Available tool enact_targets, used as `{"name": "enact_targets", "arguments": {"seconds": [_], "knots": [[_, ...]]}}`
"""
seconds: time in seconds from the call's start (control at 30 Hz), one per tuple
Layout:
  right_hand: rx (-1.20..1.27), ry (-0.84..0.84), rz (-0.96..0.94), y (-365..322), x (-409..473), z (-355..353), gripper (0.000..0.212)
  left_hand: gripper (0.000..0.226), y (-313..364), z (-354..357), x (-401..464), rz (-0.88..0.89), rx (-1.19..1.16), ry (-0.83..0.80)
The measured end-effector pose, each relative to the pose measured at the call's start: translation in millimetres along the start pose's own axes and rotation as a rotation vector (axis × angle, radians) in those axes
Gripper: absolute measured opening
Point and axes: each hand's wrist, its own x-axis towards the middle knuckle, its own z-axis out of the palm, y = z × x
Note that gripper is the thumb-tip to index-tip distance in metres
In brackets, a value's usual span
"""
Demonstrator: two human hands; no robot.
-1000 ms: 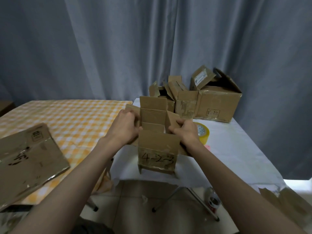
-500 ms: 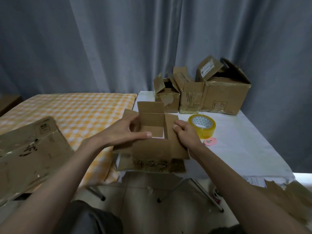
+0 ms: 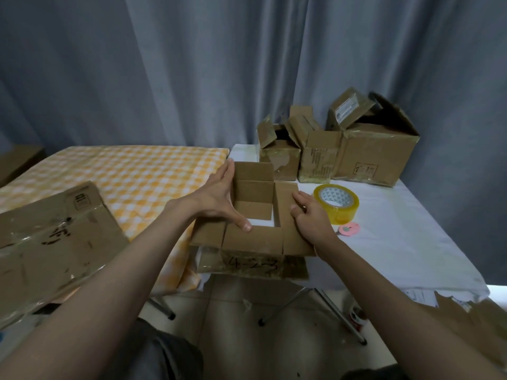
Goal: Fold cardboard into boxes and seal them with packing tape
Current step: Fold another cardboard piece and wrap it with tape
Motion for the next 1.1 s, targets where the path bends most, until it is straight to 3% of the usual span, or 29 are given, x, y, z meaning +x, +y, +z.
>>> {"name": "enact_targets", "arguments": {"seconds": [0.17,0.33,0.47,0.63,0.73,0.8,0.87,0.93,1.0,1.1], "knots": [[0.084,0.029,0.051,-2,1,-2,0.049,0.163,-2,-3,4,0.055,0.007,0.034],[0.224,0.052,0.078,-9,14,-12,0.053,0.137,-12,3,-5,0.077,0.298,0.08],[0.268,0.039,0.116,-20,28,-18,0.058,0.134,-18,20,-7,0.105,0.421,0.088],[0.369,-0.084,0.068,-31,27,-9,0.056,0.138,-20,26,-8,0.094,0.41,0.089],[0.07,-0.153,-0.101,-35,19,10,0.05,0.129,-18,24,-13,0.099,0.357,0.101],[-0.24,-0.205,-0.238,-31,12,25,0.052,0.112,-16,24,-17,0.063,0.323,0.244],[-0.459,-0.243,-0.33,-22,7,38,0.052,0.091,-15,22,-22,-0.102,0.139,0.436],[-0.495,-0.228,-0.349,-14,5,43,0.052,0.073,-15,20,-24,-0.218,-0.176,0.464],[-0.447,-0.221,-0.349,-11,7,43,0.052,0.06,-10,21,-24,-0.12,-0.331,0.441],[-0.431,-0.241,-0.348,-9,8,41,0.054,0.054,4,29,-24,0.071,-0.337,0.375]]}}
